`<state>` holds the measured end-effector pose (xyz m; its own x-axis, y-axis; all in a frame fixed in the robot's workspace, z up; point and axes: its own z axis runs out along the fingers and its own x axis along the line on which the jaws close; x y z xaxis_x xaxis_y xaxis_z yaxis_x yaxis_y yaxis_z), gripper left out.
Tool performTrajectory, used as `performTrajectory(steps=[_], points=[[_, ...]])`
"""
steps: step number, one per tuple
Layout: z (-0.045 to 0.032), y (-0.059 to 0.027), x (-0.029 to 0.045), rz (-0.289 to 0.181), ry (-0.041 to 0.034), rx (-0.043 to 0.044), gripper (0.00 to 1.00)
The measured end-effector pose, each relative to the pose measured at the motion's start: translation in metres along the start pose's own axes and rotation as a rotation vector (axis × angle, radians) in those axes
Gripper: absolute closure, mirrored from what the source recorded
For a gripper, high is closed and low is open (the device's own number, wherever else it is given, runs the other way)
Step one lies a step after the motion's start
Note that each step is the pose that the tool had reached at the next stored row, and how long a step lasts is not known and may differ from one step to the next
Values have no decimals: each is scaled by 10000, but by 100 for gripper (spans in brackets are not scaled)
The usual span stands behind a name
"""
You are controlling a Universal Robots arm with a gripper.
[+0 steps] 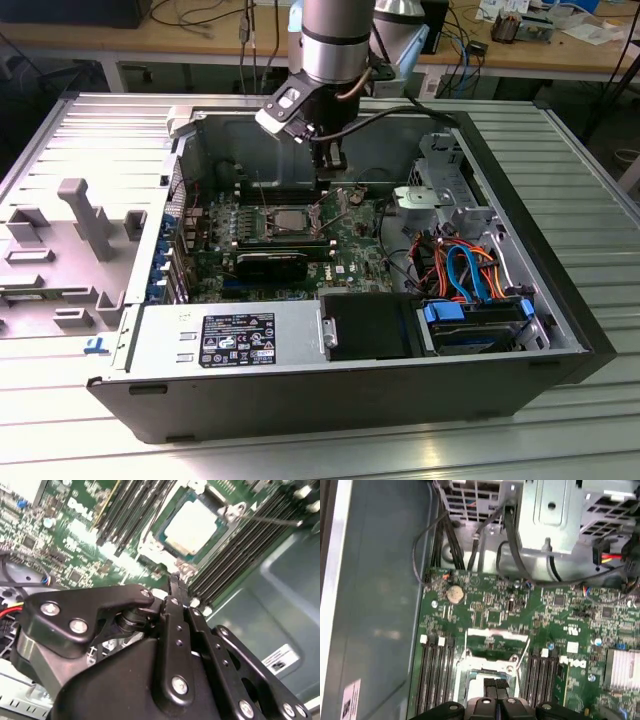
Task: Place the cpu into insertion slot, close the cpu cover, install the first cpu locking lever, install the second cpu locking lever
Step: 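Install the first cpu locking lever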
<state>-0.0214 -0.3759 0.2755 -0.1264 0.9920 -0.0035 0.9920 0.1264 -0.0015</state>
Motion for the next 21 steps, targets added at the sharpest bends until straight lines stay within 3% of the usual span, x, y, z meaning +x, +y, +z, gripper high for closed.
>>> performTrajectory(steps=[1, 8, 10, 11, 16, 21], points=[[0, 83, -11, 0, 6, 44, 89], [7, 395, -50, -1, 47, 362, 89], [31, 602, -76, -30, 73, 579, 89], [48, 646, -81, -41, 81, 634, 89], [167, 743, -94, -81, 96, 773, 89], [248, 713, -91, -91, 234, 763, 89]])
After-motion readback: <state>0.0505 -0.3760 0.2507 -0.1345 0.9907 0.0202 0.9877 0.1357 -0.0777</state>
